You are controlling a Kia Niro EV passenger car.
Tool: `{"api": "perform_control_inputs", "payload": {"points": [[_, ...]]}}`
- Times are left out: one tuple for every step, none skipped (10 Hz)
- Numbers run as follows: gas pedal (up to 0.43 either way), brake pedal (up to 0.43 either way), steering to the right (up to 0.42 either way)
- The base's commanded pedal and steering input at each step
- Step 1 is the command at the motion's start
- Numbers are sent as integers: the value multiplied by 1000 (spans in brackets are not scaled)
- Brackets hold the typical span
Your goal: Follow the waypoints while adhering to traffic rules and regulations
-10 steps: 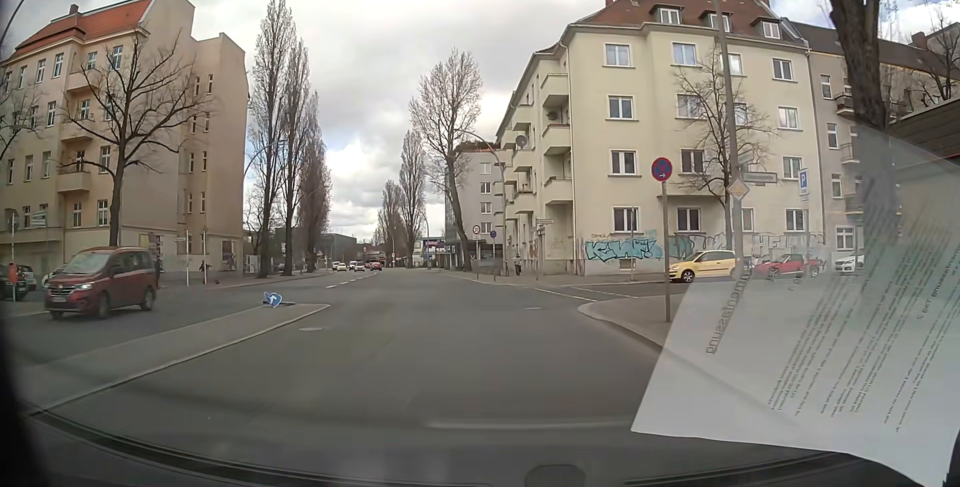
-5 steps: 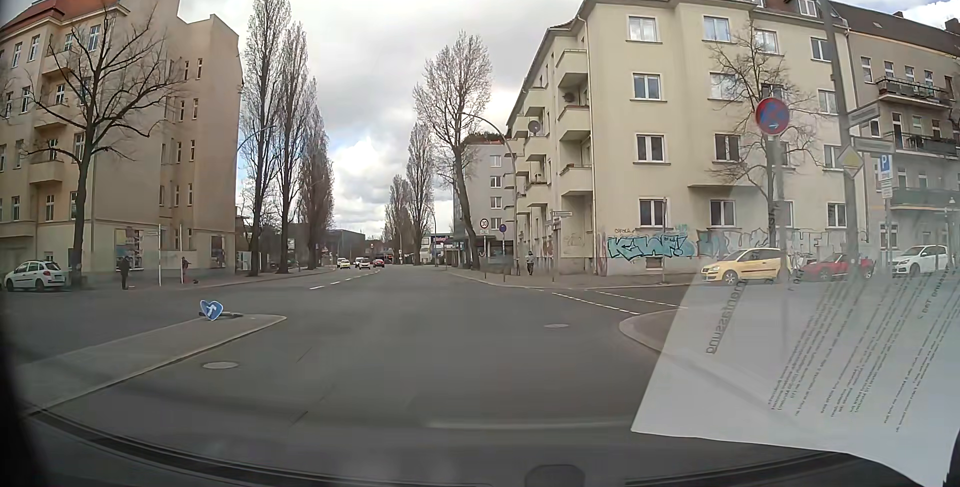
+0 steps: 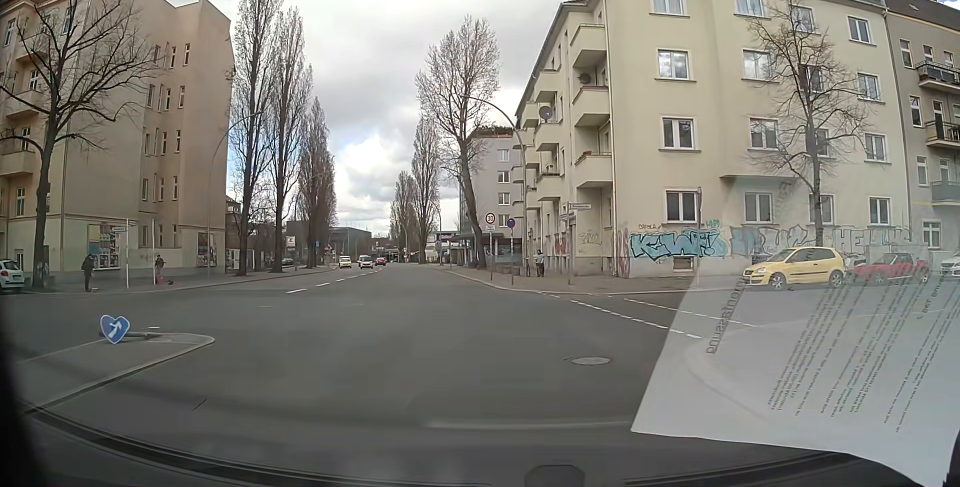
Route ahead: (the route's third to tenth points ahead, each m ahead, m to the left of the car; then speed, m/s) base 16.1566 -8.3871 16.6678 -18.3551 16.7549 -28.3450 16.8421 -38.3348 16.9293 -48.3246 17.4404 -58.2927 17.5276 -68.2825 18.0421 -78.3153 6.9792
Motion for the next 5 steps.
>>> {"api": "perform_control_inputs", "payload": {"points": [[0, 329, -5], [0, 335, -2], [0, 335, 5], [0, 335, 12], [0, 335, 24]]}}
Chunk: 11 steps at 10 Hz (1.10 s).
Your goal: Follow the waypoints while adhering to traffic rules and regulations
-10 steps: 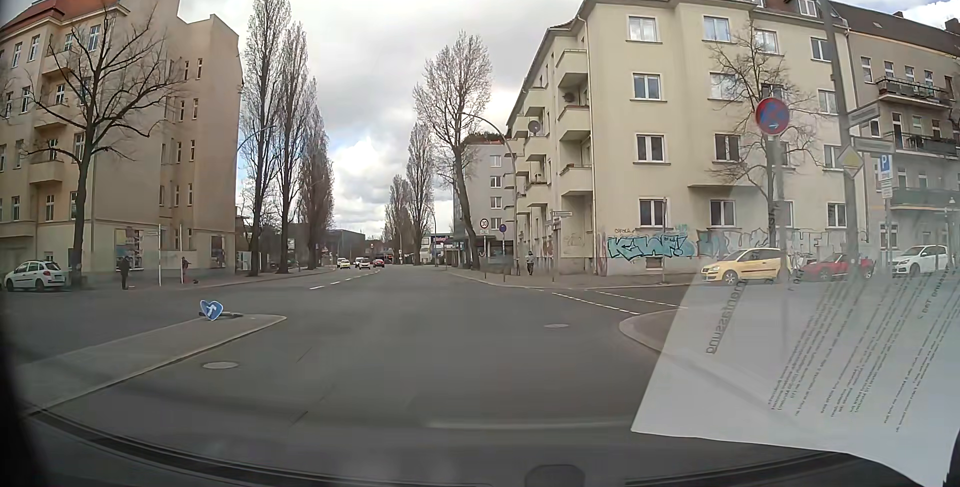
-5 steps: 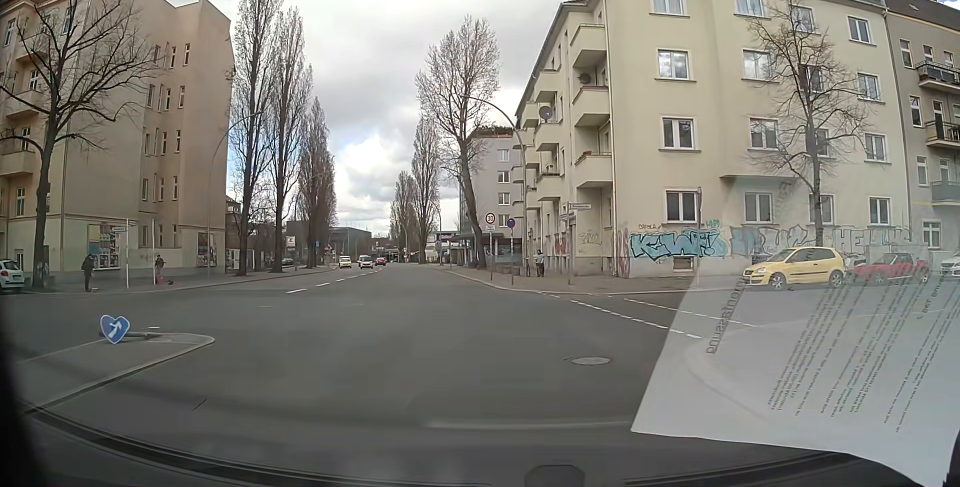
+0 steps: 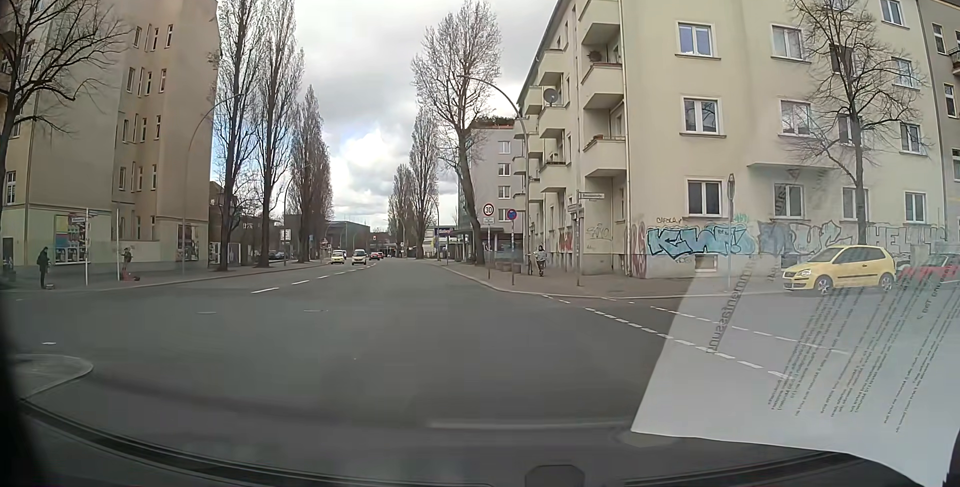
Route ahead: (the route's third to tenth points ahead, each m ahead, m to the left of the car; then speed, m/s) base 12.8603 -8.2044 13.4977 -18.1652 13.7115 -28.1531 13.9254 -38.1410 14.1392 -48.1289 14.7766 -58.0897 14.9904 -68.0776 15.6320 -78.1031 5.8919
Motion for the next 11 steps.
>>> {"api": "perform_control_inputs", "payload": {"points": [[0, 335, 37], [0, 335, 59], [0, 329, 86], [0, 329, 127], [0, 329, 173], [0, 335, 215], [0, 335, 266], [0, 329, 295], [0, 329, 316], [0, 323, 349], [0, 311, 382]]}}
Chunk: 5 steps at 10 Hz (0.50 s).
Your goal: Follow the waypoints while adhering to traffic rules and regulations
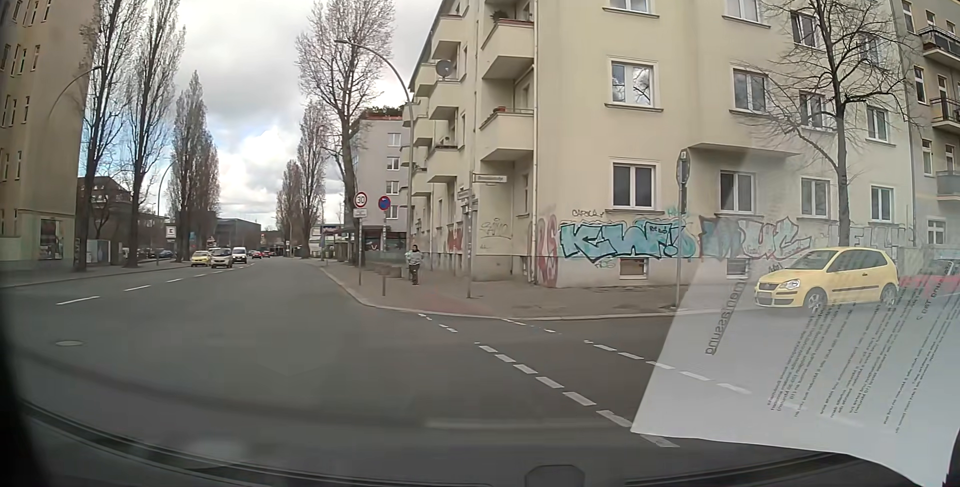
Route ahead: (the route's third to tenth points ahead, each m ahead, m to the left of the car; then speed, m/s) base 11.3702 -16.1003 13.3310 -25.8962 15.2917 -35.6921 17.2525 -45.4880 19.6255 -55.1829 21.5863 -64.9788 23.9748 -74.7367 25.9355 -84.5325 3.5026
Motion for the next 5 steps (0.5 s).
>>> {"api": "perform_control_inputs", "payload": {"points": [[0, 238, 404], [0, 30, 440], [0, 30, 482], [0, 30, 509], [79, 30, 532]]}}
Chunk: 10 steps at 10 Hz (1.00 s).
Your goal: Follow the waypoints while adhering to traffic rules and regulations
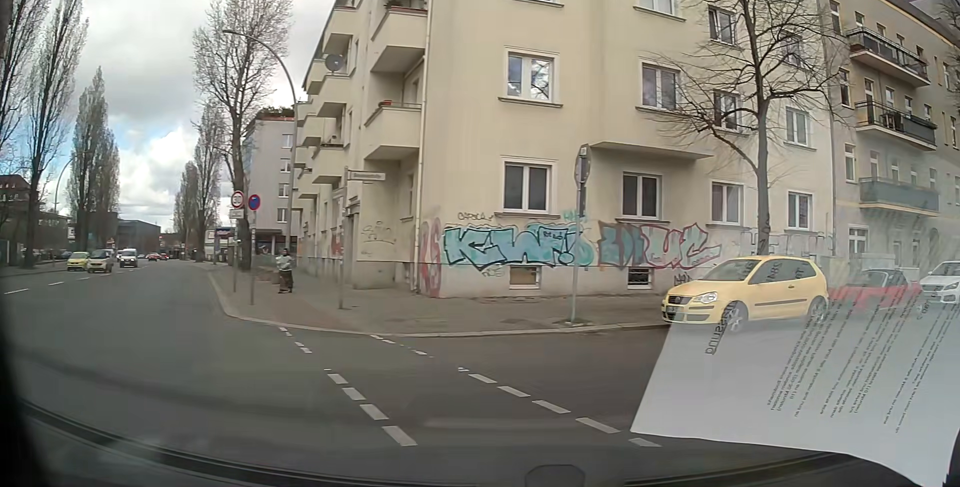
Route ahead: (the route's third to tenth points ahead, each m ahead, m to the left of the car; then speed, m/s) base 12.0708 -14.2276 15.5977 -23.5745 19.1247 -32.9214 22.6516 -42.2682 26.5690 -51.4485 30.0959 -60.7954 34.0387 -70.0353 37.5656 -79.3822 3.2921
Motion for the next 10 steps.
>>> {"api": "perform_control_inputs", "payload": {"points": [[130, 30, 545], [138, 30, 554], [197, 30, 564], [220, 30, 569], [220, 30, 569], [220, 30, 569], [220, 30, 567], [220, 30, 561], [220, 30, 550], [220, 30, 539]]}}
